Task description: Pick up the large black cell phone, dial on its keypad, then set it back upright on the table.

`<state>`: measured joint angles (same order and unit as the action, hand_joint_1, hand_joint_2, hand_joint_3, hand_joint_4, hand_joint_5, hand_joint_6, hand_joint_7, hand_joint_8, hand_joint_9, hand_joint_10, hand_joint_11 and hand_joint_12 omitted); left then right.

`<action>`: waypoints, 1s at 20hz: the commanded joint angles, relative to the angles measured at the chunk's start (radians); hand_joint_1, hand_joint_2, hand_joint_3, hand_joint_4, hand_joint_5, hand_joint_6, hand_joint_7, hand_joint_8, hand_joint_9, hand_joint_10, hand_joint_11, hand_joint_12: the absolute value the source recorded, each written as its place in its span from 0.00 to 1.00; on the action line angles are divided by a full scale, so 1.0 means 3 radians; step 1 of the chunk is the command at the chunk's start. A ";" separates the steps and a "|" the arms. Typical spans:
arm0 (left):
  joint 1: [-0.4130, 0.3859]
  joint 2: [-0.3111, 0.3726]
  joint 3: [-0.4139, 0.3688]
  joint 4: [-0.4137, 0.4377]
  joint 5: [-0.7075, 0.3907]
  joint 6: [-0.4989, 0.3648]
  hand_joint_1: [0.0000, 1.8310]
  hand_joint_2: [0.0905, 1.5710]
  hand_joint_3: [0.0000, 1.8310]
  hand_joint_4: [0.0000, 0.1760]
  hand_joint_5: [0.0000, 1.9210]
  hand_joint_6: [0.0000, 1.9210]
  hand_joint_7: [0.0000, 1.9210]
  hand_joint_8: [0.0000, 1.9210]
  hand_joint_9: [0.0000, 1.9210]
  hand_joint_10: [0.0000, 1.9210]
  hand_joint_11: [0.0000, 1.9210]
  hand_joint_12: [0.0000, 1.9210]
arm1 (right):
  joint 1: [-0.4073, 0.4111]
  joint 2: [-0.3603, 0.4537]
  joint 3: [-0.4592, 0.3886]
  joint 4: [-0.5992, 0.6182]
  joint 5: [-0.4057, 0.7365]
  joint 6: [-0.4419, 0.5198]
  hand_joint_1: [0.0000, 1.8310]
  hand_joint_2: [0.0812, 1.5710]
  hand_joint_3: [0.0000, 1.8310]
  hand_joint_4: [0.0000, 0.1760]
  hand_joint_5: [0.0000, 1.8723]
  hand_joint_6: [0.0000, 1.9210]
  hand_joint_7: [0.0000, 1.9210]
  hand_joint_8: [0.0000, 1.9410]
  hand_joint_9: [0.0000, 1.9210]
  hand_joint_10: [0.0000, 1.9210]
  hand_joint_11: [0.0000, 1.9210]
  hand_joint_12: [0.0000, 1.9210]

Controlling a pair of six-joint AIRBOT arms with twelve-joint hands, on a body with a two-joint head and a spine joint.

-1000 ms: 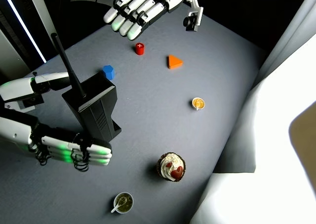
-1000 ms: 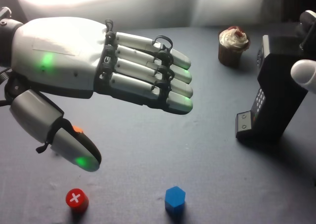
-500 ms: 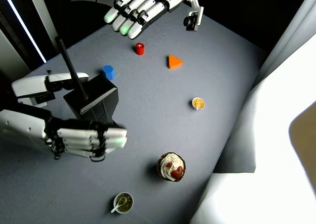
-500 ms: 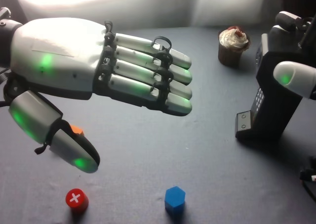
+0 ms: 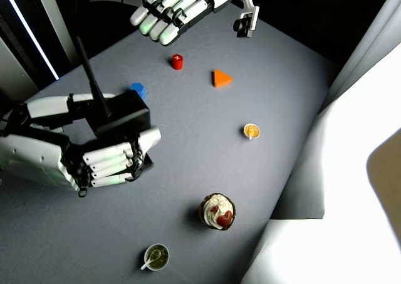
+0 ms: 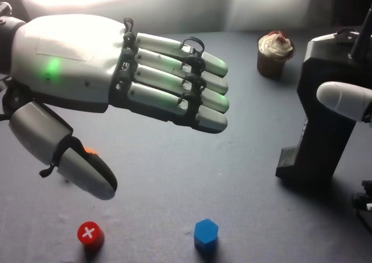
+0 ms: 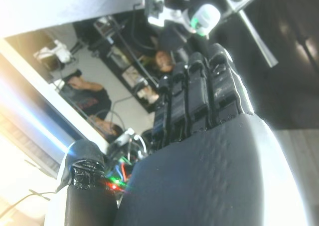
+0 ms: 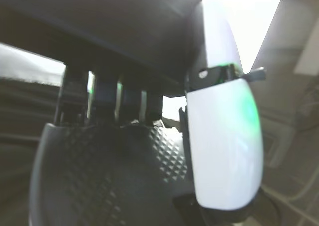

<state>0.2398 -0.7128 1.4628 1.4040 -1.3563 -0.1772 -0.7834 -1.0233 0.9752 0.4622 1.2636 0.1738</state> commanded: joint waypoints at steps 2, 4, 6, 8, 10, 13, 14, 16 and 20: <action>-0.0092 0.0034 -0.0001 -0.0323 -0.0193 -0.0021 0.00 0.74 0.00 0.00 0.07 0.00 0.08 0.00 0.05 0.00 0.00 0.09 | 0.0019 0.0061 0.0012 -0.0078 0.0308 0.0029 0.75 0.71 0.00 0.00 0.46 0.50 0.49 0.54 0.48 0.69 0.47 0.68; -0.0130 0.0038 -0.0001 -0.0305 -0.0192 -0.0029 0.00 0.73 0.00 0.00 0.07 0.00 0.07 0.00 0.05 0.00 0.00 0.09 | 0.0025 0.0102 0.0022 -0.0110 0.0308 0.0030 0.75 0.71 0.00 0.00 0.46 0.51 0.48 0.54 0.48 0.69 0.47 0.66; -0.0193 0.0043 -0.0001 -0.0231 -0.0207 -0.0031 0.00 0.73 0.00 0.00 0.07 0.00 0.08 0.00 0.06 0.00 0.00 0.09 | 0.0037 0.0158 0.0033 -0.0176 0.0308 0.0076 0.75 0.71 0.00 0.00 0.47 0.50 0.48 0.55 0.48 0.67 0.48 0.66; -0.0231 0.0045 0.0000 -0.0165 -0.0215 -0.0033 0.00 0.74 0.00 0.00 0.09 0.00 0.10 0.00 0.07 0.00 0.00 0.11 | 0.0068 0.0227 0.0033 -0.0243 0.0311 0.0094 0.75 0.70 0.00 0.00 0.46 0.51 0.48 0.55 0.49 0.65 0.50 0.65; -0.0239 0.0045 0.0000 -0.0158 -0.0234 -0.0042 0.01 0.74 0.00 0.00 0.08 0.00 0.08 0.00 0.07 0.00 0.00 0.11 | 0.0107 0.0283 0.0028 -0.0302 0.0366 0.0130 0.75 0.71 0.00 0.00 0.45 0.52 0.46 0.57 0.49 0.68 0.52 0.67; -0.0235 0.0050 0.0029 -0.0123 -0.0148 -0.0004 0.06 0.76 0.00 0.00 0.07 0.00 0.07 0.00 0.07 0.00 0.00 0.12 | 0.0209 0.0398 -0.0014 -0.0455 0.0368 0.0152 0.75 0.71 0.00 0.00 0.47 0.50 0.48 0.52 0.48 0.69 0.52 0.68; -0.0235 0.0029 0.0071 -0.0140 -0.0121 -0.0077 0.11 0.77 0.00 0.01 0.08 0.00 0.07 0.00 0.07 0.00 0.00 0.11 | 0.0242 0.0437 -0.0034 -0.0523 0.0363 0.0171 0.75 0.71 0.00 0.00 0.47 0.51 0.49 0.52 0.48 0.69 0.53 0.68; -0.0231 0.0022 0.0083 -0.0144 -0.0076 -0.0028 0.14 0.78 0.00 0.11 0.09 0.00 0.09 0.00 0.08 0.00 0.00 0.15 | 0.0274 0.0489 -0.0096 -0.0621 0.0343 0.0211 0.75 0.71 0.00 0.00 0.46 0.53 0.47 0.53 0.47 0.71 0.51 0.69; -0.0218 0.0028 0.0034 -0.0108 0.0211 -0.0222 0.32 0.75 0.00 0.17 0.12 0.00 0.16 0.00 0.17 0.01 0.00 0.39 | 0.0374 0.0714 -0.0220 -0.0770 0.0342 0.0266 0.75 0.71 0.00 0.00 0.47 0.53 0.47 0.53 0.47 0.70 0.49 0.70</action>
<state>0.1978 -0.7101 1.4719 1.4628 -1.2755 -0.2459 -0.6823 -0.8177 0.9012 0.2081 1.2102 0.2310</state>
